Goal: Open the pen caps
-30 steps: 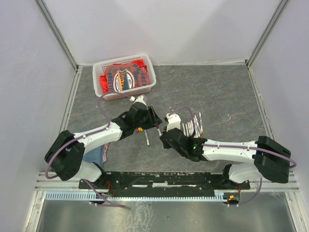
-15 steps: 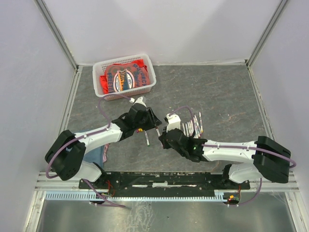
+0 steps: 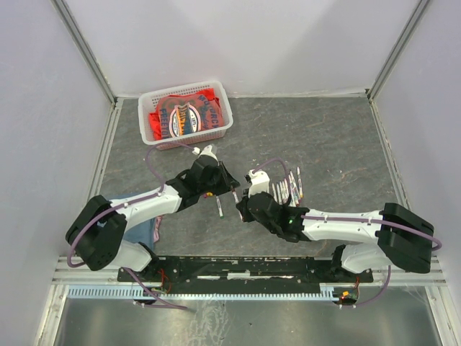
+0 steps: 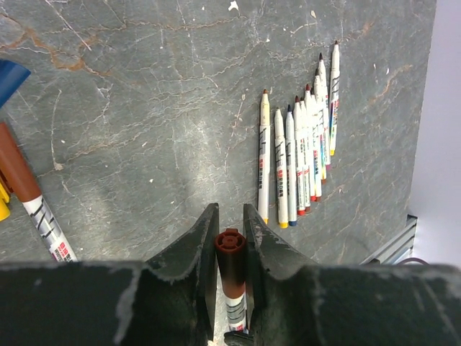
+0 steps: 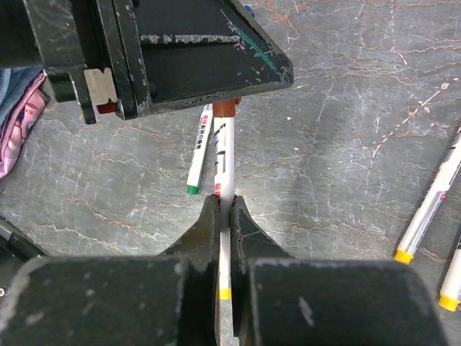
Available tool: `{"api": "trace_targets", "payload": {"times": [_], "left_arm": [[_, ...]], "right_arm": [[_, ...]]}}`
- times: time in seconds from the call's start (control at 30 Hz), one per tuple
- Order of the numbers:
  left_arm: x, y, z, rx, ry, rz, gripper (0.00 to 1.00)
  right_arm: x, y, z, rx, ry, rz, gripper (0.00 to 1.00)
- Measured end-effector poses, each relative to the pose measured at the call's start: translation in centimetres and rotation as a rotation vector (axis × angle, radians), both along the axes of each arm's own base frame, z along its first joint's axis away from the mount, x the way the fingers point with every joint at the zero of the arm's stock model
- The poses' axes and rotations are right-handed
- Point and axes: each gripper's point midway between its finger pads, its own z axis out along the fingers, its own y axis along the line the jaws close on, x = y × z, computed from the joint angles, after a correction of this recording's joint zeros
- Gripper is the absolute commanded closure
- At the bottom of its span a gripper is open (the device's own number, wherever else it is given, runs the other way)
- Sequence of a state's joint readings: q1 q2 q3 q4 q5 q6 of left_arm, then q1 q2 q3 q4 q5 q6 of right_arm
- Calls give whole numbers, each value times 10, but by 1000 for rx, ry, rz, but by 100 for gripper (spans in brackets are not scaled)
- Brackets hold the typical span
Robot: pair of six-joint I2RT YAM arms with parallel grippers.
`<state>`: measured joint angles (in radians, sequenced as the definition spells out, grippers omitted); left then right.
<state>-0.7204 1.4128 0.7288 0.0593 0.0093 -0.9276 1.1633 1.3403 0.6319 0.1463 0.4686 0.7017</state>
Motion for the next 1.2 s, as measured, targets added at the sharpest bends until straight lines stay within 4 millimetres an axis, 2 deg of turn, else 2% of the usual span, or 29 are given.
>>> {"api": "trace_targets", "payload": {"times": [0.03, 0.07, 0.17, 0.27, 0.33, 0.6, 0.73, 0.83, 0.87, 0.97, 1.2], "left_arm": [[0, 0, 1, -3, 0, 1, 93], [0, 0, 1, -3, 0, 2, 97], [-1, 1, 1, -4, -1, 2, 97], [-1, 1, 3, -7, -4, 1, 97], [-1, 0, 3, -10, -6, 0, 97], [-6, -10, 12, -66, -17, -54, 97], [-7, -17, 20, -102, -31, -85, 97], [-8, -21, 24, -122, -38, -104, 97], [-9, -22, 25, -126, -41, -108, 97], [-8, -23, 27, -133, -49, -117, 97], [-6, -23, 29, -132, -65, -114, 97]], "right_arm": [[0, 0, 0, 2, -1, 0, 99], [0, 0, 0, 3, -1, 0, 99], [0, 1, 1, 5, -2, 1, 96], [0, 1, 1, 9, -4, 1, 76], [0, 1, 1, 14, -6, 1, 70], [-1, -4, 6, 26, -21, 4, 67], [0, -3, 9, 36, -23, 3, 68], [1, -3, 9, 40, -20, 4, 74], [1, -3, 9, 40, -18, 6, 78], [3, -5, 10, 42, -17, 0, 98], [7, -9, 8, 40, -8, -11, 99]]}}
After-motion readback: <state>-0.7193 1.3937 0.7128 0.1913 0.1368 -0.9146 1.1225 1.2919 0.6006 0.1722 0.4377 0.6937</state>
